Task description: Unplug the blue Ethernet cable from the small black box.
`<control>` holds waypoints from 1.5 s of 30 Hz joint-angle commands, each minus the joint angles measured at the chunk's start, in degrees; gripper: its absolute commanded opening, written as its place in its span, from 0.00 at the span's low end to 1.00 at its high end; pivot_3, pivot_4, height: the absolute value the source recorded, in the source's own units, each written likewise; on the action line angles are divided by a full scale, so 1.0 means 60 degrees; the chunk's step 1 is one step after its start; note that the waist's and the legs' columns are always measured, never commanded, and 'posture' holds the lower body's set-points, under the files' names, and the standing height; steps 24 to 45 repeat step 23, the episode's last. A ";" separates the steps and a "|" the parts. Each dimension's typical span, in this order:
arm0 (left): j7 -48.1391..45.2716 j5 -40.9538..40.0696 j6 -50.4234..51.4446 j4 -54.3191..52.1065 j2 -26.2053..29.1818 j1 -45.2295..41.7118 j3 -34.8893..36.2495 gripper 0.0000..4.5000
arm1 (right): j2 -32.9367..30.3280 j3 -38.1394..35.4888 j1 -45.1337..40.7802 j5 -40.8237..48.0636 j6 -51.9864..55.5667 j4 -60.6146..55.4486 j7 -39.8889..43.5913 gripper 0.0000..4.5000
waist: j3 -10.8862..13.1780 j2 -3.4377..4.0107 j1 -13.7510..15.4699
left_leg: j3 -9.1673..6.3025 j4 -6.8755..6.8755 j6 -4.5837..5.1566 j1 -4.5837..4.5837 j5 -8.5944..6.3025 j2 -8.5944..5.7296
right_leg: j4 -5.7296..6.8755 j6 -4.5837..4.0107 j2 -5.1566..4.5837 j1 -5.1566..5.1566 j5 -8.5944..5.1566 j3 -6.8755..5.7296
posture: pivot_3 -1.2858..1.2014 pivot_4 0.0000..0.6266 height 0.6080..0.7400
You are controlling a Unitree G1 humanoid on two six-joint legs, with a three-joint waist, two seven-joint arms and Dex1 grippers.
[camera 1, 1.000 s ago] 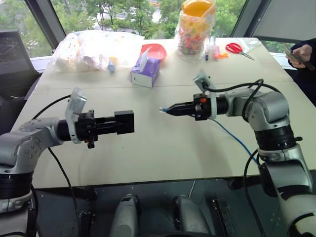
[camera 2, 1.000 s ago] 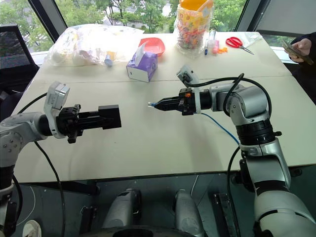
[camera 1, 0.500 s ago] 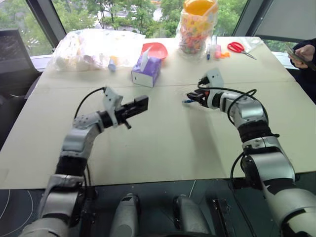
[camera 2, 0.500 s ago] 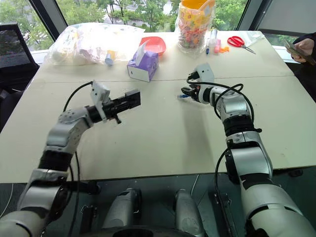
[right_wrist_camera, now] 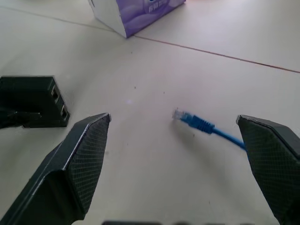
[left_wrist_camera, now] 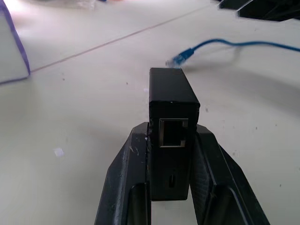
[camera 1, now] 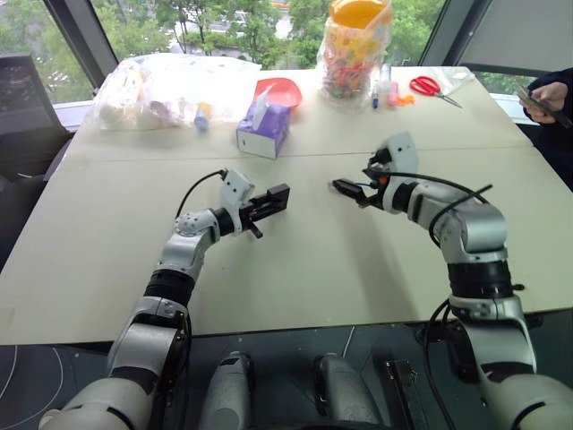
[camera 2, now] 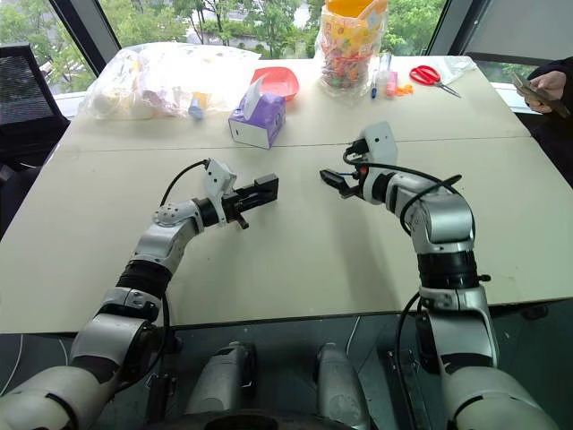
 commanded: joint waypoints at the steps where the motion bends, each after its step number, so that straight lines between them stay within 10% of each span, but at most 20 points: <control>1: -0.0087 0.0121 -0.0017 0.0312 0.0213 -0.0084 0.0154 0.43 | -0.0123 -0.0141 0.0128 0.0300 0.0572 -0.1434 -0.0176 1.00 | 0.0000 0.0001 -0.0026 | 0.0000 0.0002 0.0000 0.0002 0.0000 0.0000 | 0.0000 -0.0001 0.0000 0.0000 0.0000 0.0001 | 0.52 0.24 0.96; 7: -0.0560 -0.0333 0.0771 -0.0791 0.0748 0.0285 0.0397 0.99 | -0.0614 -0.0103 0.0403 0.0876 0.1261 -0.2402 0.0345 1.00 | 0.0000 0.0001 -0.0004 | -0.0003 0.0015 0.0001 0.0002 0.0000 0.0001 | 0.0000 -0.0008 0.0000 0.0004 -0.0003 0.0001 | 0.52 0.24 0.96; 21: -0.0890 -0.3176 0.5759 -0.7630 0.3277 0.3244 0.1898 0.99 | -0.2005 -0.0059 0.1322 0.2212 0.1794 -0.3548 0.1724 1.00 | 0.0001 0.0000 -0.0004 | 0.0002 0.0039 0.0027 0.0004 -0.0018 0.0007 | -0.0002 -0.0044 -0.0009 0.0017 -0.0024 0.0005 | 0.52 0.24 0.96; 45: -0.0762 -0.3319 0.6018 -0.7934 0.3414 0.3404 0.2006 0.99 | -0.2186 -0.0048 0.1349 0.2297 0.1769 -0.3528 0.1827 1.00 | 0.0001 0.0000 0.0025 | -0.0004 0.0054 0.0027 0.0004 -0.0018 0.0006 | -0.0002 -0.0048 -0.0009 0.0025 -0.0026 0.0000 | 0.52 0.24 0.96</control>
